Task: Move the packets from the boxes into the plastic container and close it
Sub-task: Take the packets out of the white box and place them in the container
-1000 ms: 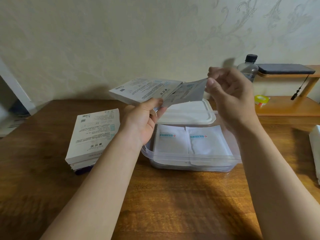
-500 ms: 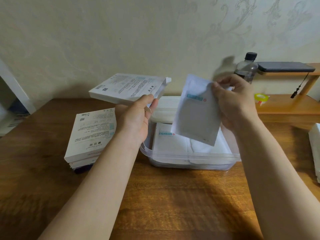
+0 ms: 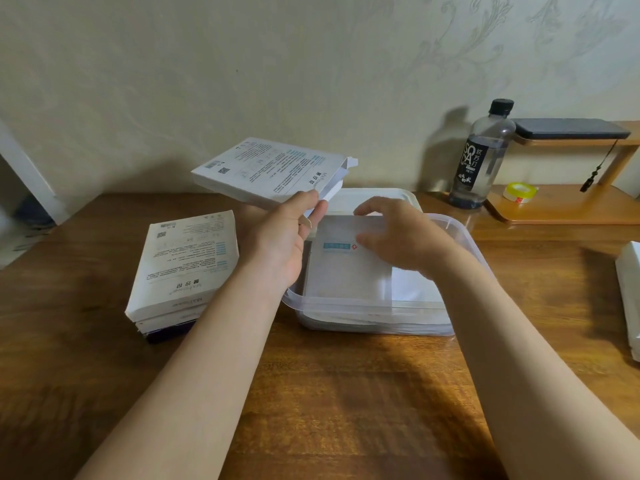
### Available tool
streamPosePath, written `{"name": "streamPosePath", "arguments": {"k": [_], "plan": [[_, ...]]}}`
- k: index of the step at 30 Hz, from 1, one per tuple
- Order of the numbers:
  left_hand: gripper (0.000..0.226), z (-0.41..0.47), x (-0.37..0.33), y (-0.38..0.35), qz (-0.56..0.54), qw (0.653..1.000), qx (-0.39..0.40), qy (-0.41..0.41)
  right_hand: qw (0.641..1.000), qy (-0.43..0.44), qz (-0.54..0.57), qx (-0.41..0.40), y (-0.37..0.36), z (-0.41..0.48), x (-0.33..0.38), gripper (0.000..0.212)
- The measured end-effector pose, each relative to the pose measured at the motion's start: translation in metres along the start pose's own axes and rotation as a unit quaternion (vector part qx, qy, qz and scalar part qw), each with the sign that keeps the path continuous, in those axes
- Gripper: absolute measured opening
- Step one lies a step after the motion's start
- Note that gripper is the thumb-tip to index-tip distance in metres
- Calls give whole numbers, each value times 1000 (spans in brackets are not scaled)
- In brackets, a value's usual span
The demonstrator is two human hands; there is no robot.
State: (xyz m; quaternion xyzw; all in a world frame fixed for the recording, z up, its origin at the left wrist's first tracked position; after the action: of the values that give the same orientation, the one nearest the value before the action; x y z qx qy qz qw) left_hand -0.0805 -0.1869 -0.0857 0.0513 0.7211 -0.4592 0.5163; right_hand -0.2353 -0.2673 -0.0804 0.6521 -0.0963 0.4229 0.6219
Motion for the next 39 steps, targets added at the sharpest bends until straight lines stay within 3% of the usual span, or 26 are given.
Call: {"name": "streamPosePath", "arguments": {"k": [2,6,12,20,29,34,39], "plan": [[49,1,1,0,5,1000,4,-3,990,56,-119,57,-2,-4,2,51],[58,3,1,2,5,1000,3,-6,975,105,-166,100,-6,-10,8,71],[47,1,2,2,10,1000,11,1,952,120,-241,142,-2,-20,17,81],[60,6,2,3,5,1000,6,-5,910,119,-309,250,-23,-21,1,85],[63,7,4,3,12,1000,15,-5,903,111,-321,263,-25,-22,2,90],[61,4,3,2,11,1000,18,5,930,125,-264,222,-27,-22,17,91],[62,5,4,1,8,1000,19,4,919,117,-260,273,-43,-25,16,92]]}}
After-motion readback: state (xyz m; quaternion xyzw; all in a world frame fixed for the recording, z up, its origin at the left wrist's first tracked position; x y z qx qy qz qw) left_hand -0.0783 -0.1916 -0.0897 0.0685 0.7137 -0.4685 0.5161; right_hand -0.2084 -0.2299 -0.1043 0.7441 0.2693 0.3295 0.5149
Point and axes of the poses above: each hand's wrist, its own z-axis towards the middle knuckle, its own y-axis out of the back of the hand, x = y × z, the point moved 4 cm from there along z, towards the middle knuckle, and after that the axes turned 7 degrees about -x, right-handed, at the moved point
